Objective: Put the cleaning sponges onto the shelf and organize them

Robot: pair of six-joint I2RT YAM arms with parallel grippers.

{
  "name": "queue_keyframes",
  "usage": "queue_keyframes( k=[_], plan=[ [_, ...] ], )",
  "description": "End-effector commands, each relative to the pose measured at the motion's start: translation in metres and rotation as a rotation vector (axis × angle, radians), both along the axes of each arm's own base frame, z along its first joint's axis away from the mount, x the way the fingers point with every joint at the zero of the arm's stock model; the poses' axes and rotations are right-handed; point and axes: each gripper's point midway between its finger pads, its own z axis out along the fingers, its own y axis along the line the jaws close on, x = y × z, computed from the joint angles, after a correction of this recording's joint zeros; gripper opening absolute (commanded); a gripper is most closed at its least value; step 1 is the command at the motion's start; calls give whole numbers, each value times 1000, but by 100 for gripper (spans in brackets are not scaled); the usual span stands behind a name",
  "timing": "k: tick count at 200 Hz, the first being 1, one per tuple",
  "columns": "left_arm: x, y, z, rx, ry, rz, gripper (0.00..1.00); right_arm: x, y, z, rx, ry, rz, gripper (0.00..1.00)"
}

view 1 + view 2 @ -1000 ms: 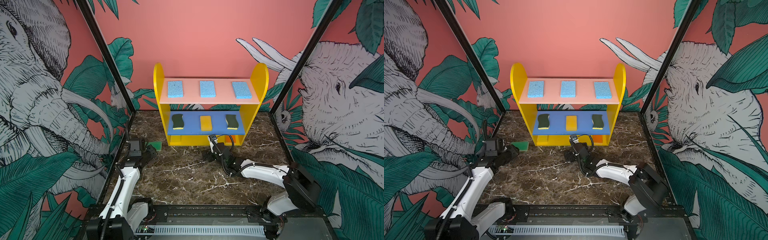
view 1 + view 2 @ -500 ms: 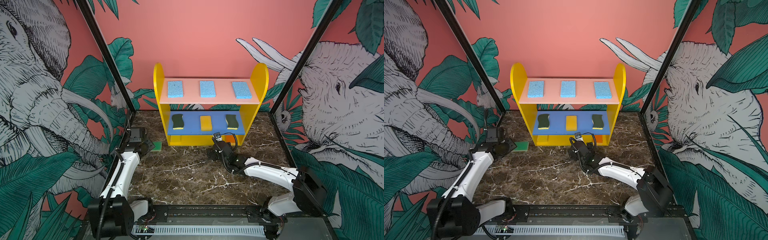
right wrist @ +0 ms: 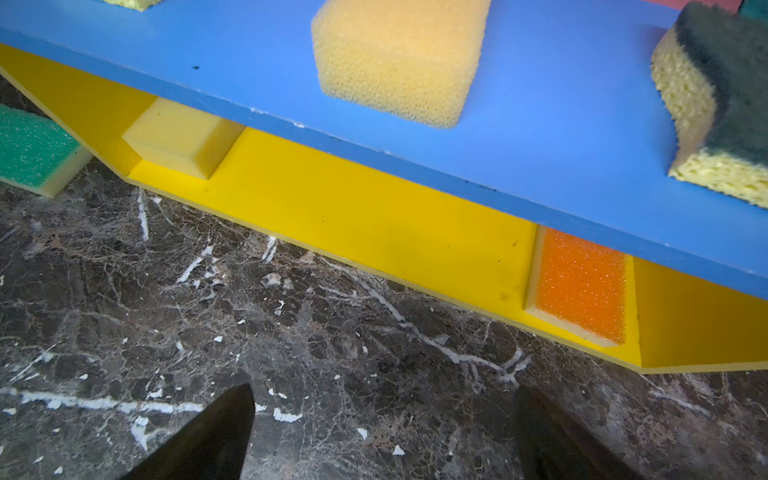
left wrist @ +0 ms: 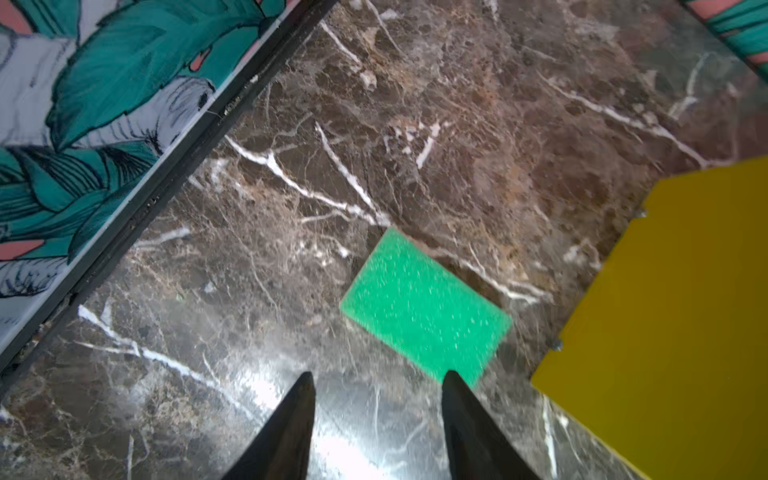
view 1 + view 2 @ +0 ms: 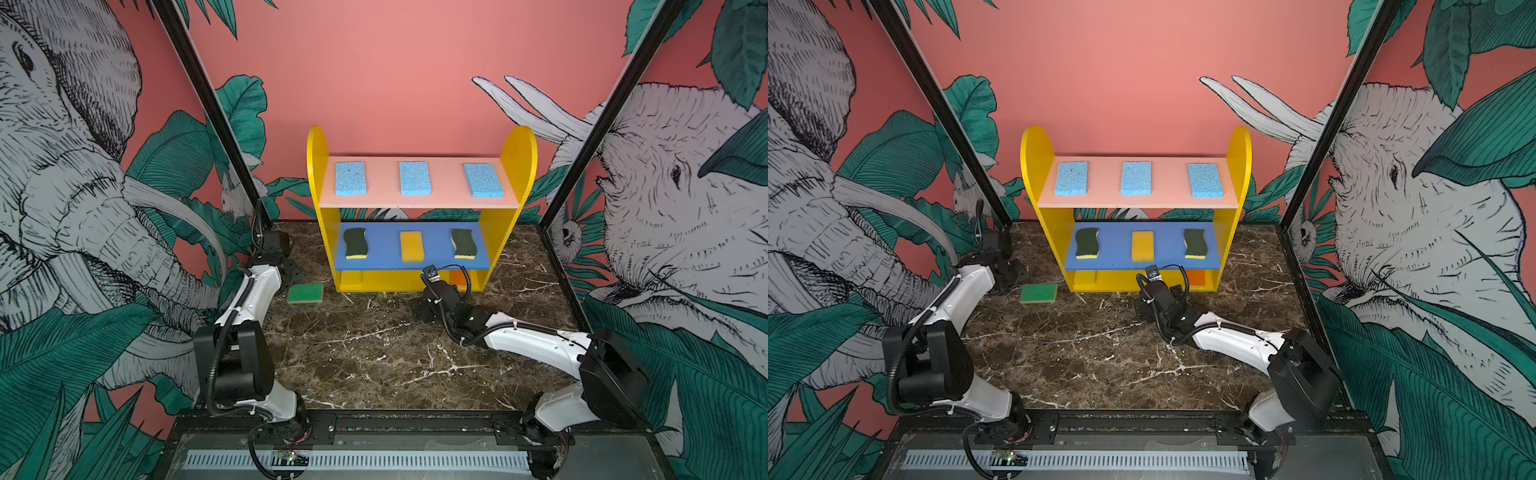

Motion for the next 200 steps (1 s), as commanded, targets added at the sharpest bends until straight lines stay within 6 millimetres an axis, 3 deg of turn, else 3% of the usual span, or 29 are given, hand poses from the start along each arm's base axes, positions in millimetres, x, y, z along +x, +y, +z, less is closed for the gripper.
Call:
queue_keyframes(
  k=[1, 65, 104, 147, 200],
  plan=[
    [20, 11, 8, 41, -23, 7, 51, 5, 10, 6, 47, 1, 18, 99],
    [54, 30, -39, 117, 105, 39, 51, 9, 21, -1, 62, 31, 44, 99],
    [74, 36, -54, 154, 132, 24, 45, 10, 21, -6, 61, 39, 42, 99],
    [70, 37, -76, 147, 214, 28, 43, 11, 26, -10, 76, 54, 49, 99],
    [54, 20, -94, 90, 261, -29, 41, 8, 27, -13, 92, 66, 62, 99]
  ],
)
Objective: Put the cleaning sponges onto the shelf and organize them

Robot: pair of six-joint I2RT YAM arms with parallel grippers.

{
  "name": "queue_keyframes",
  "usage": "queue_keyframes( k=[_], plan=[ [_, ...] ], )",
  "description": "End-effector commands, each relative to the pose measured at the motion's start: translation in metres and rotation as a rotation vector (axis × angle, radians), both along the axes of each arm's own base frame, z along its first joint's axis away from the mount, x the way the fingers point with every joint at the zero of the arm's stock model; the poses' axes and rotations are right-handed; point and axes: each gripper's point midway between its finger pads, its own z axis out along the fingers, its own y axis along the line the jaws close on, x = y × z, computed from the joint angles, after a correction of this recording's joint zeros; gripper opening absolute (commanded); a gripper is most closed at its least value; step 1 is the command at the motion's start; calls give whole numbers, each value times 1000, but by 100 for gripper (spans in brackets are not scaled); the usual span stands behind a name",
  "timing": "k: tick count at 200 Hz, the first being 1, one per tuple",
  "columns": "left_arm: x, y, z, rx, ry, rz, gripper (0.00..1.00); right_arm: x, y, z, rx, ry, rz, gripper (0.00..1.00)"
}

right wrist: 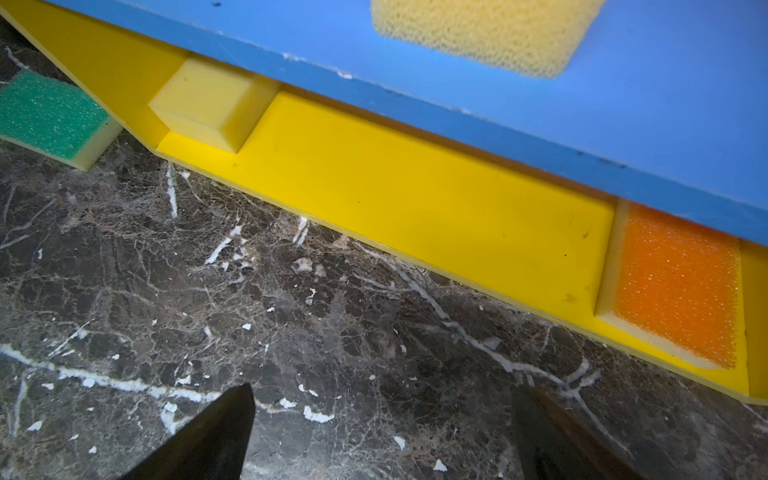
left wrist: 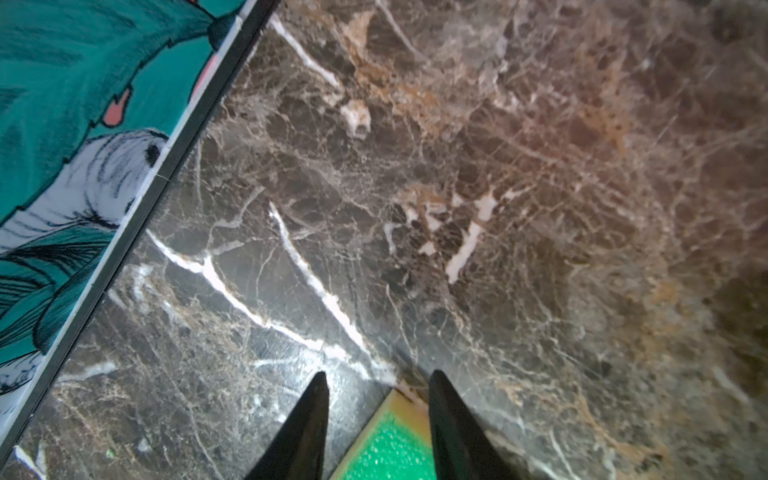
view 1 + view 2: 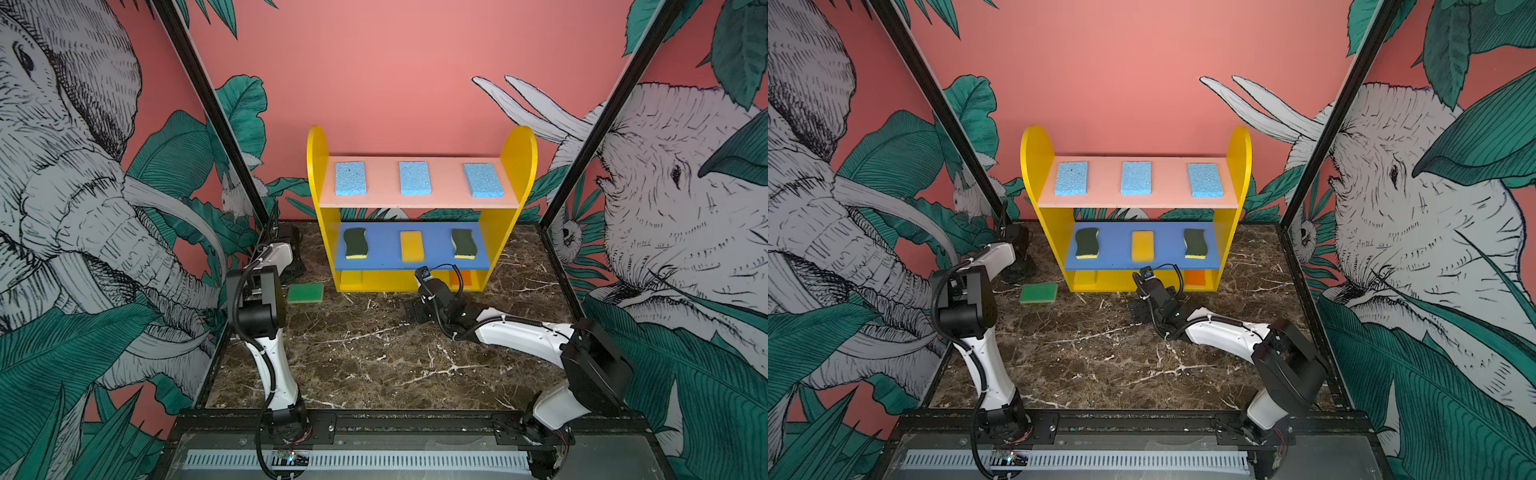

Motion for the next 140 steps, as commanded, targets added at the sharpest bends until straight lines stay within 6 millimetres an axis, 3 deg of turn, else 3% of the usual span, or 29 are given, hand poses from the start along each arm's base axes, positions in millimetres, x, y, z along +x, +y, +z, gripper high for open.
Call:
queue_keyframes(
  k=[1, 73, 140],
  plan=[
    [-17, -8, -5, -30, 47, -21, 42, 6, 7, 9, 53, -18, -2, 99],
    [-54, -33, -18, -65, 100, -65, 40, -5, 9, 4, 92, 3, 33, 99],
    [-118, -76, -29, -227, 46, -121, 38, -18, 25, -4, 157, 57, 121, 97]
  ],
)
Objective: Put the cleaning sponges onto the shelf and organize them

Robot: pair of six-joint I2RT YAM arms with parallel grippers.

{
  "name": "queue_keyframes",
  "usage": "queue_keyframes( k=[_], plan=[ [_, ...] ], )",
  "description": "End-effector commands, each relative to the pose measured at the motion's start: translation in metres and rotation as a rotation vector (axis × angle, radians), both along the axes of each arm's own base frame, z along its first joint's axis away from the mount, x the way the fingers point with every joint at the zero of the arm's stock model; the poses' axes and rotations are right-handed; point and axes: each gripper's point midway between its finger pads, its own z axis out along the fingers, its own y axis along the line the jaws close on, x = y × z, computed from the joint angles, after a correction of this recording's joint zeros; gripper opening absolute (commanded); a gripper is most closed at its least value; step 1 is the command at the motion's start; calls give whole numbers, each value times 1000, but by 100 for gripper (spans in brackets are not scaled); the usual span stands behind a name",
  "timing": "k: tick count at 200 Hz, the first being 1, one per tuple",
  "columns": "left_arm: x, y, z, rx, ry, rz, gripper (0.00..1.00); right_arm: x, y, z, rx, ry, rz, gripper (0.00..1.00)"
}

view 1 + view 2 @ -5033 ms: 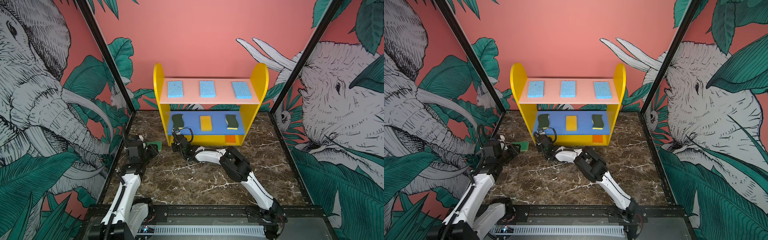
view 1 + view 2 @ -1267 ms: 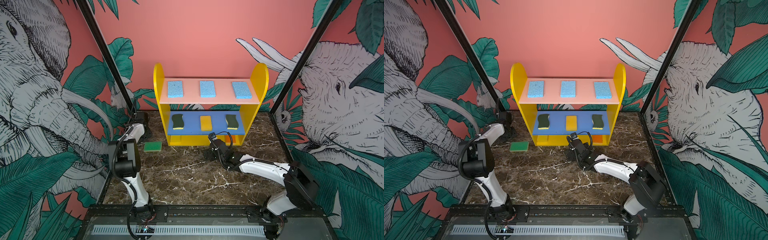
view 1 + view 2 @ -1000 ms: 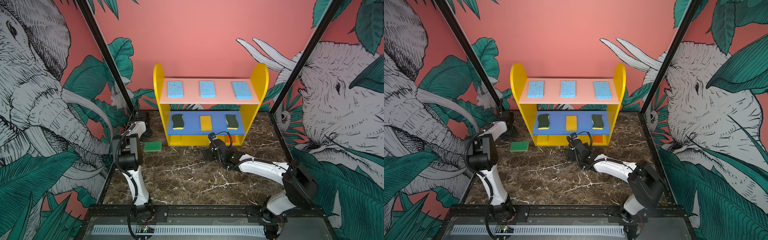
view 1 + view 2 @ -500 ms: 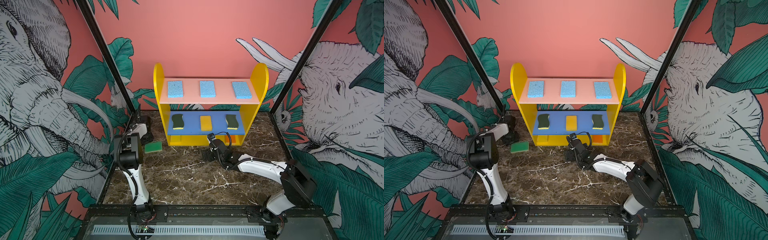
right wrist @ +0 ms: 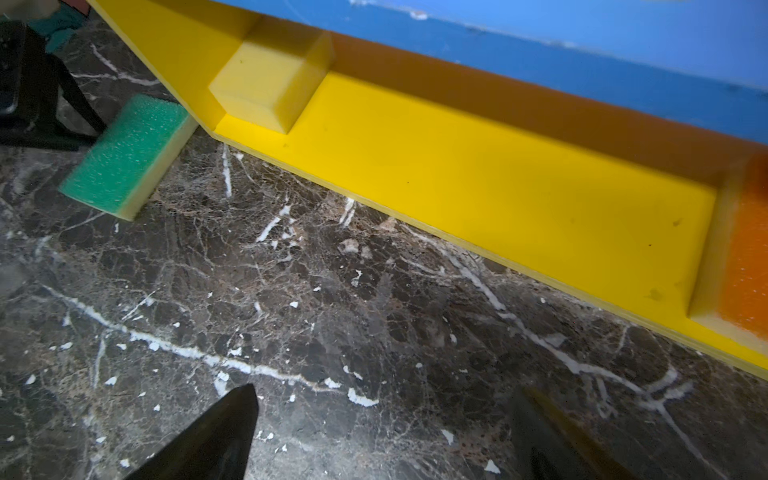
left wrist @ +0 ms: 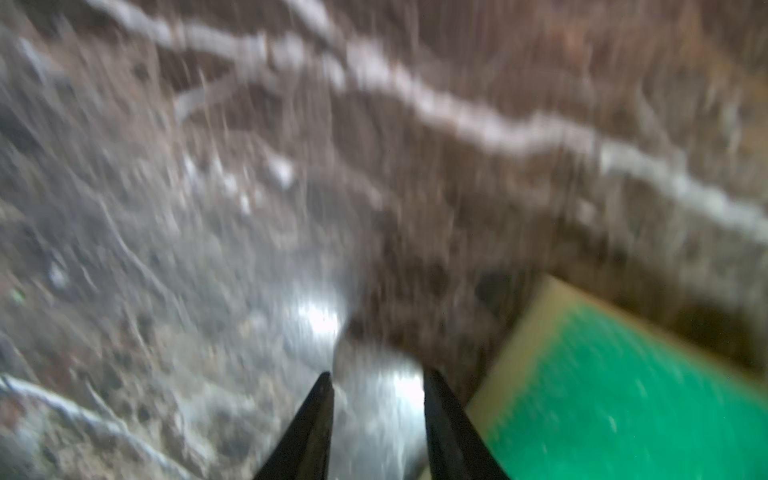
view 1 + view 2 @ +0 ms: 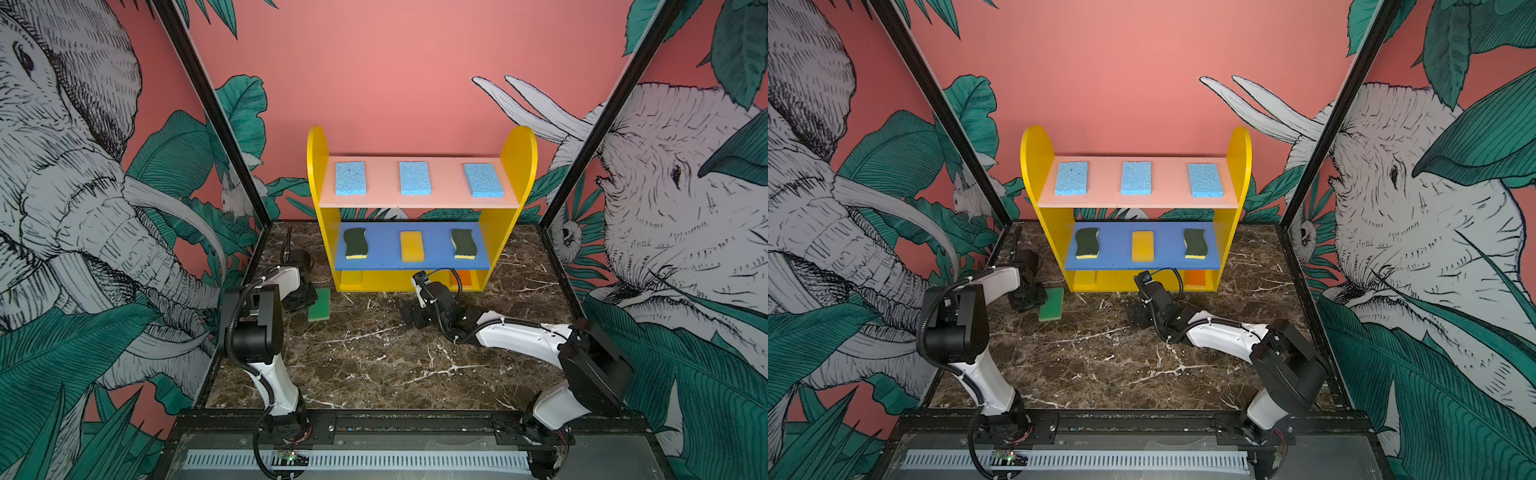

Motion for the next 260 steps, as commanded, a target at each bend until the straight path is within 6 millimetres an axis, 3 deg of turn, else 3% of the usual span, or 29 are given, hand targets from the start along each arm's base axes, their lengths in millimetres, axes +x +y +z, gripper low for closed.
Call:
queue_keyframes(
  k=[1, 34, 39, 78, 116, 146, 182, 214, 260],
  plan=[
    [-17, -22, 0, -117, -53, -13, 38, -2, 8, 7, 72, -1, 27, 97],
    [-32, -32, 7, -150, -78, -27, 38, -2, 30, 10, 178, 31, 63, 98],
    [-34, -31, 10, -147, -82, -28, 38, -2, 37, 1, 182, 48, 72, 99],
    [-50, -20, 45, -84, -117, -21, 39, -8, 99, 1, 150, -24, 250, 98],
    [-54, -13, 61, -51, -154, -15, 41, -11, 135, 5, 174, -93, 387, 97],
    [-41, -2, 57, -60, -153, 33, 41, -19, 161, 6, 115, -179, 513, 98],
    [-8, 21, 52, -33, -167, 102, 38, -21, 175, 2, 82, -201, 577, 98],
    [23, 23, 39, -48, -198, 131, 24, -21, 178, 1, 50, -221, 601, 99],
    [44, 10, 15, -93, -166, 110, 21, -19, 175, -10, -23, -239, 623, 99]
  ],
)
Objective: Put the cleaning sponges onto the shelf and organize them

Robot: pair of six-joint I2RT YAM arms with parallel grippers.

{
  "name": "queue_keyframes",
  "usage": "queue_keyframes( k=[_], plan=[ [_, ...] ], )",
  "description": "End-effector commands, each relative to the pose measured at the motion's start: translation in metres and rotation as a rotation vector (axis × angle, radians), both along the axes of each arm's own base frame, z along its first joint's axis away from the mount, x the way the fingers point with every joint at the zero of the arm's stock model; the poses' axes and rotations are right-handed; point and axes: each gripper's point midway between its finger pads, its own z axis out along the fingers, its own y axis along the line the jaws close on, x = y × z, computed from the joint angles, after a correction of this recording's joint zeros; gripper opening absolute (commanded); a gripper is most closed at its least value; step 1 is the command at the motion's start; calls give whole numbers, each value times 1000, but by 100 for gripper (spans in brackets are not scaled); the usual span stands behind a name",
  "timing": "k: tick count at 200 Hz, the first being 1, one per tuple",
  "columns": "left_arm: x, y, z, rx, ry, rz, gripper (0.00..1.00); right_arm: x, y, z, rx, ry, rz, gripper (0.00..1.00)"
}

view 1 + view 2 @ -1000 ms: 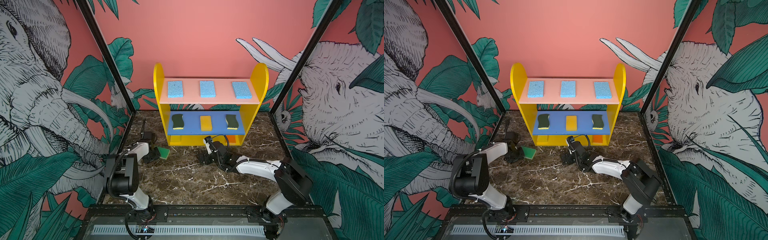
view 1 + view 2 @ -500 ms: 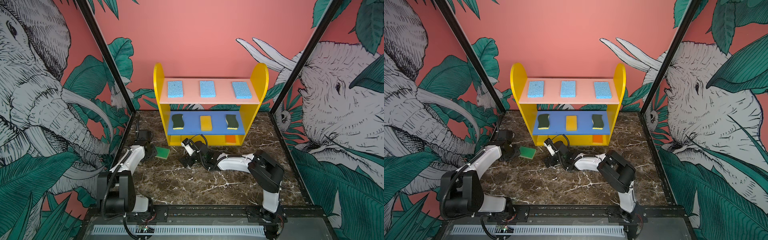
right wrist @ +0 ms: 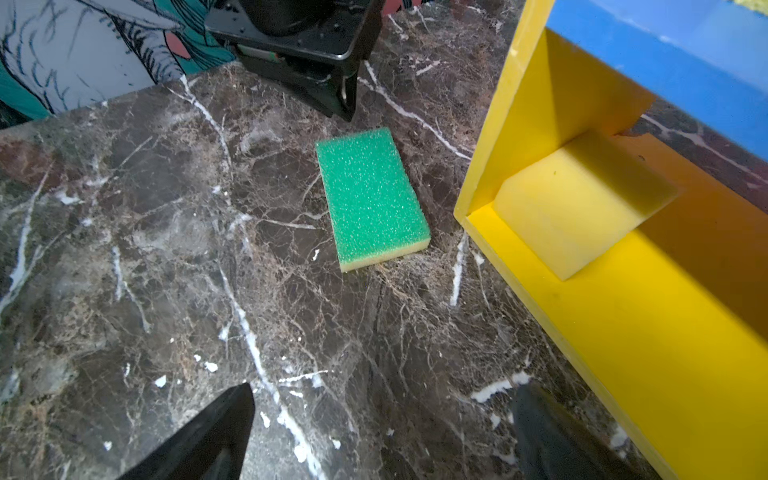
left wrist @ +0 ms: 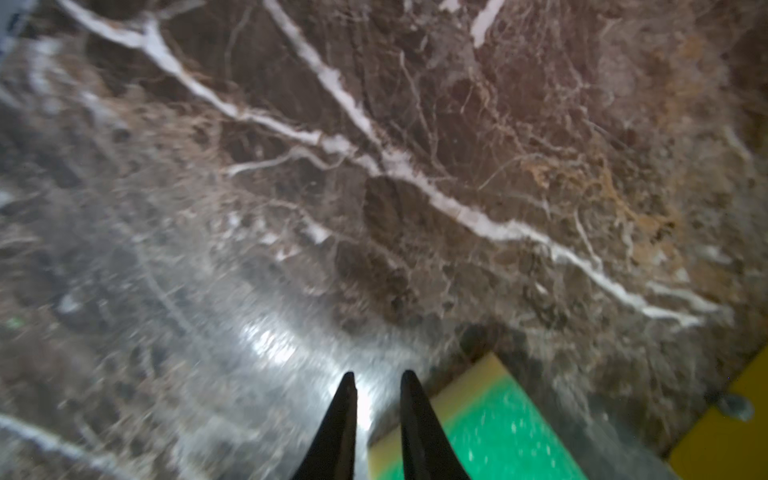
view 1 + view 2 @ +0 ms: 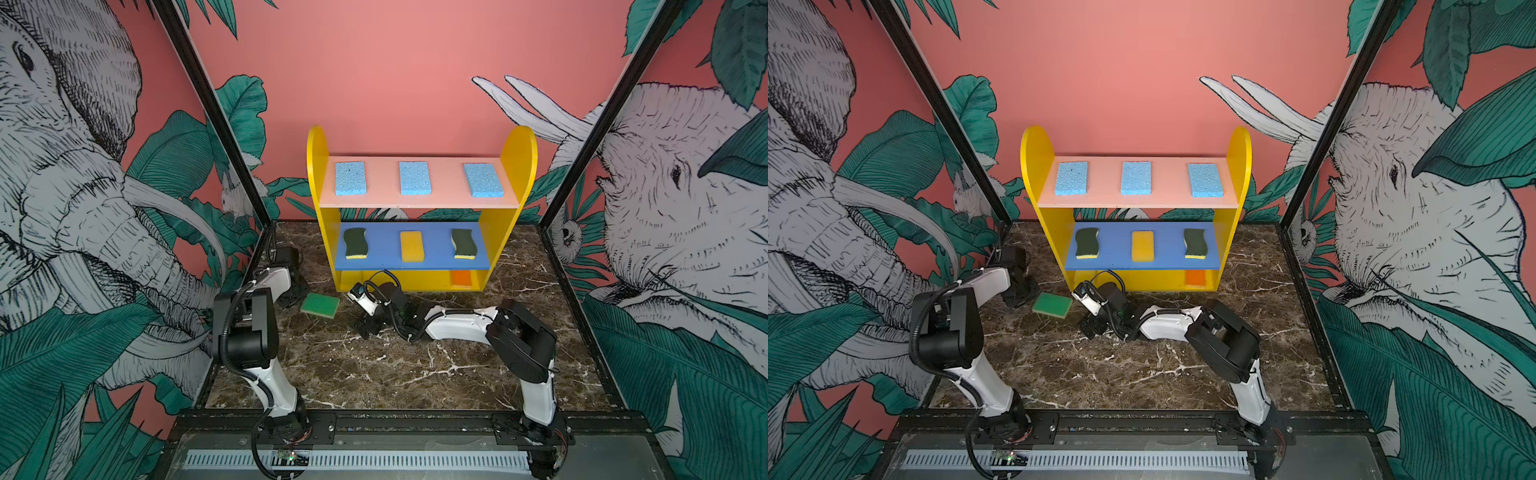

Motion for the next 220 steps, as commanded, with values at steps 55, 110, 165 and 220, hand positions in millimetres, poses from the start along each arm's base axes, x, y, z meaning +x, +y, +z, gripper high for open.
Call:
queue_keyframes(
  k=[55, 110, 165, 220],
  plan=[
    [11, -45, -3, -87, -48, -96, 20, 7, 5, -13, -68, -105, 44, 99],
    [-31, -76, -17, -182, -24, -113, 19, -1, 8, -28, -93, -80, 80, 99],
    [-48, -80, 6, -184, -61, -129, 20, -19, 17, -36, -97, -70, 83, 99],
    [-41, -71, 49, -112, -109, -177, 28, -11, 26, -39, -132, -102, 109, 99]
  ],
)
